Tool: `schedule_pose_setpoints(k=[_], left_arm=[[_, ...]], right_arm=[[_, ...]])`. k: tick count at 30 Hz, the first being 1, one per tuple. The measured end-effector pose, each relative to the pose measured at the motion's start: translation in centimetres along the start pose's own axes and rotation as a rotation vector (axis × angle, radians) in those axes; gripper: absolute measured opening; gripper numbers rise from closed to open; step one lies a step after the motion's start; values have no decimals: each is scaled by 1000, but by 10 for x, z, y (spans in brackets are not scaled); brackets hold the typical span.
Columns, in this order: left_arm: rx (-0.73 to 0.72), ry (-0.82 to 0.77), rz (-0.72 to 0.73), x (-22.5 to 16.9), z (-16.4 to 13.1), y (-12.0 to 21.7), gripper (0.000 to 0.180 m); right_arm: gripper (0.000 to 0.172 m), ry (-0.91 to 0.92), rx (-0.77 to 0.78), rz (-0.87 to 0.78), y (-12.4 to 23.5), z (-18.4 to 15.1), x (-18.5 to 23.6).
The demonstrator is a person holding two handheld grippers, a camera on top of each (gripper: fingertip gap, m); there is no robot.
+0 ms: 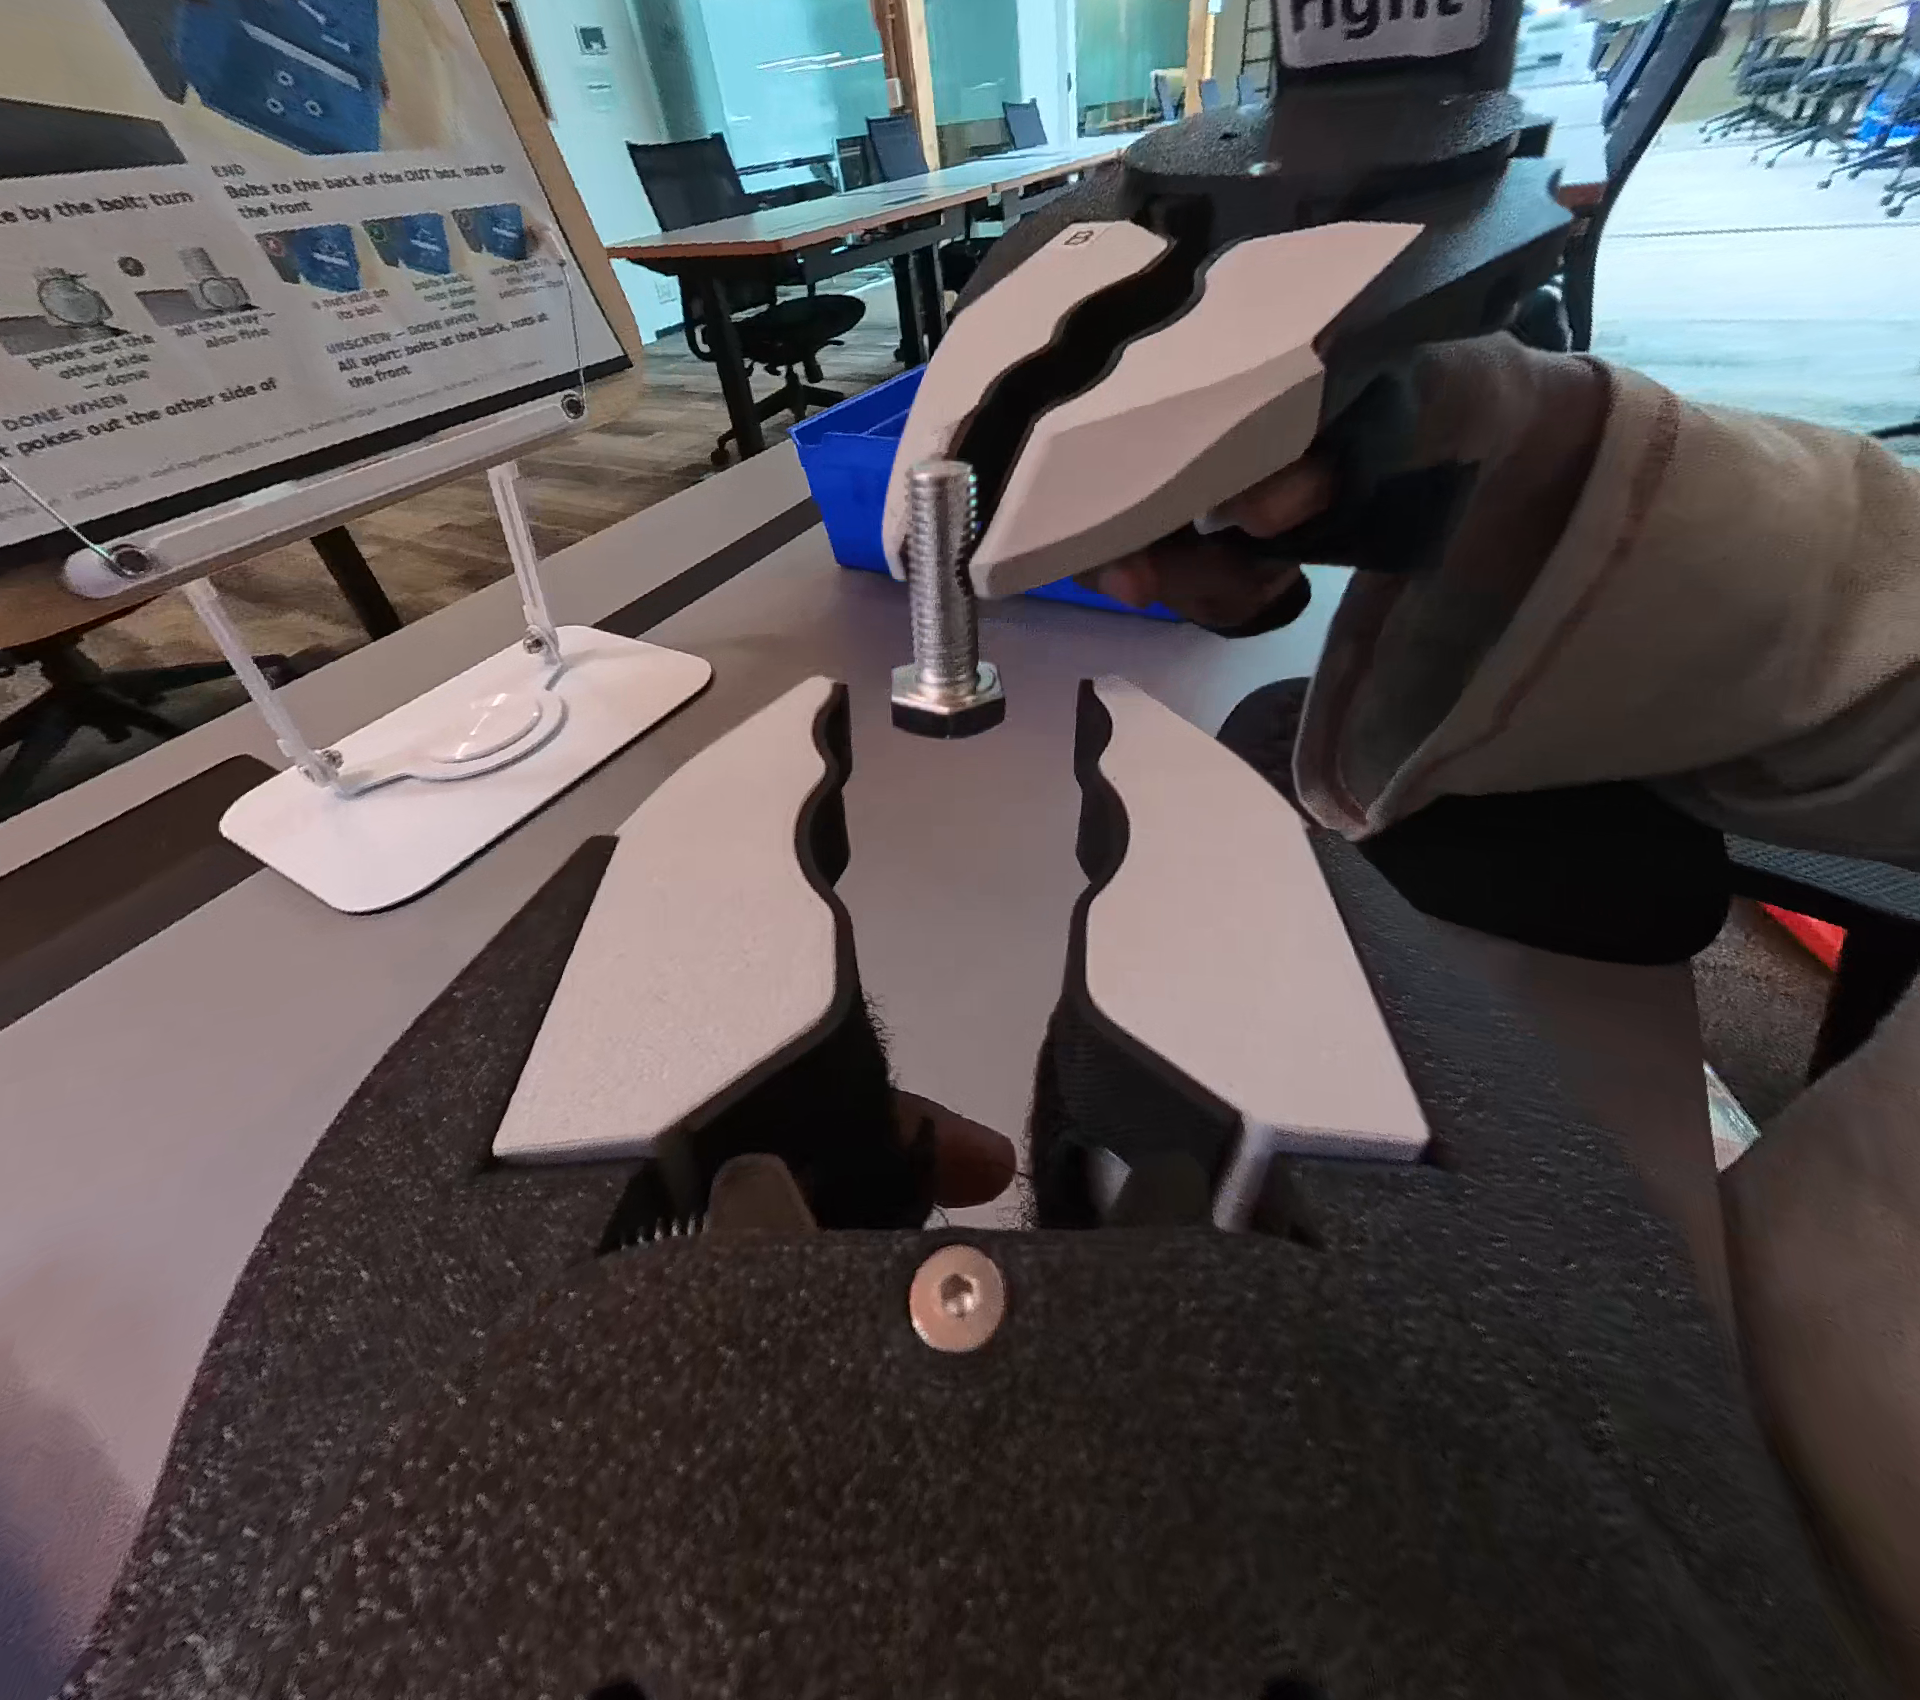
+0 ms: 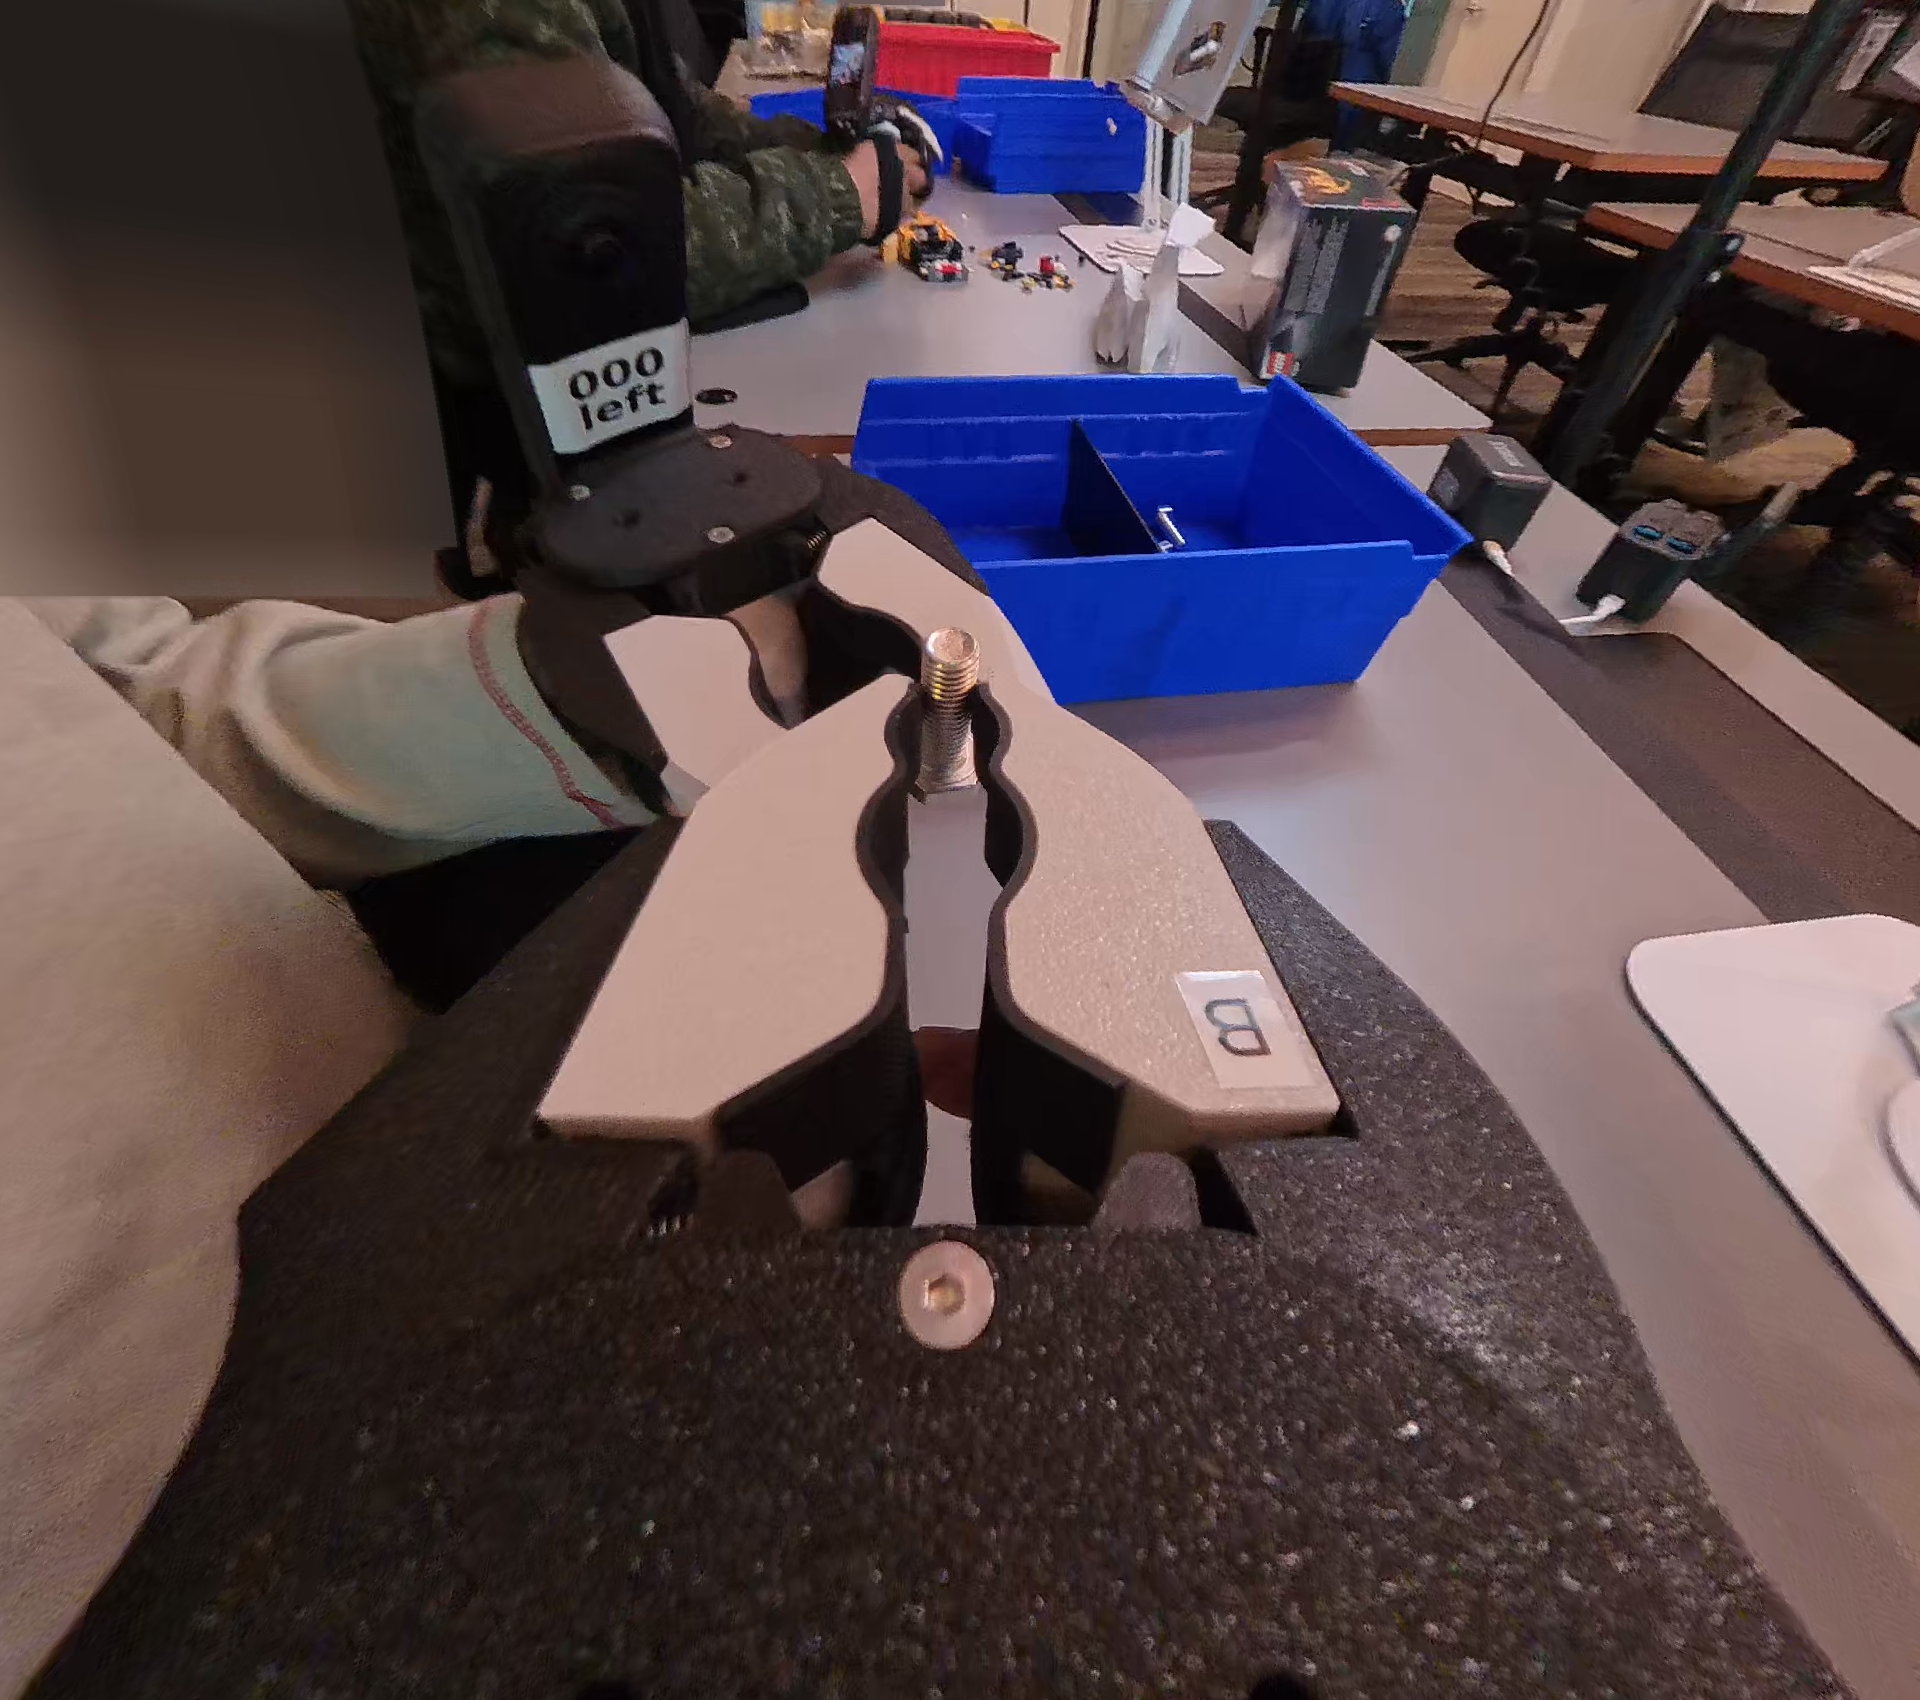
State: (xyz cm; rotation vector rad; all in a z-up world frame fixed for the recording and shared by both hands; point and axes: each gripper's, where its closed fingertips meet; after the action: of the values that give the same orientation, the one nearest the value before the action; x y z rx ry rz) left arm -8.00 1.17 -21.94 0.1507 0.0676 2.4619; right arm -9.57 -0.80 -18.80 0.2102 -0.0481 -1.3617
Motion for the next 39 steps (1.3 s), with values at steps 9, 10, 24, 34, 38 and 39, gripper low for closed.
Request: schedule_pose_setpoints(k=[9,10,24,34,38,39], left_arm=[[-15,-5,8,0,0,3,22],[-11,-12,14,1,-1,3,21],[35,-31,51,6,-10,4,16],[95,7,61,8,-22,20,15],[121,69,118,21,-38,59,15],[119,84,128,22,-41,66,15]], right_arm=[[9,10,7,0,-6,-1,8],[9,5,1,1,-7,0,9],[9,0,6,-18,-13,-5,10],[26,-8,44,41,-13,-8,12],[44,-19,366,195,-8,-54,8],[46,16,502,224,-8,-77,5]])
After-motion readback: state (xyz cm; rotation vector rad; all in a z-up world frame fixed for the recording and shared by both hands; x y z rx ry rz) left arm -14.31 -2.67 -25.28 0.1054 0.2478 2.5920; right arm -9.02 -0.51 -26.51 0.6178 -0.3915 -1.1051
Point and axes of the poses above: each gripper's, where its closed fingertips meet, y back along the fingers, z out of its top, x = y × z across the jaws, and after that the axes turned 10 degrees about -z, right-handed
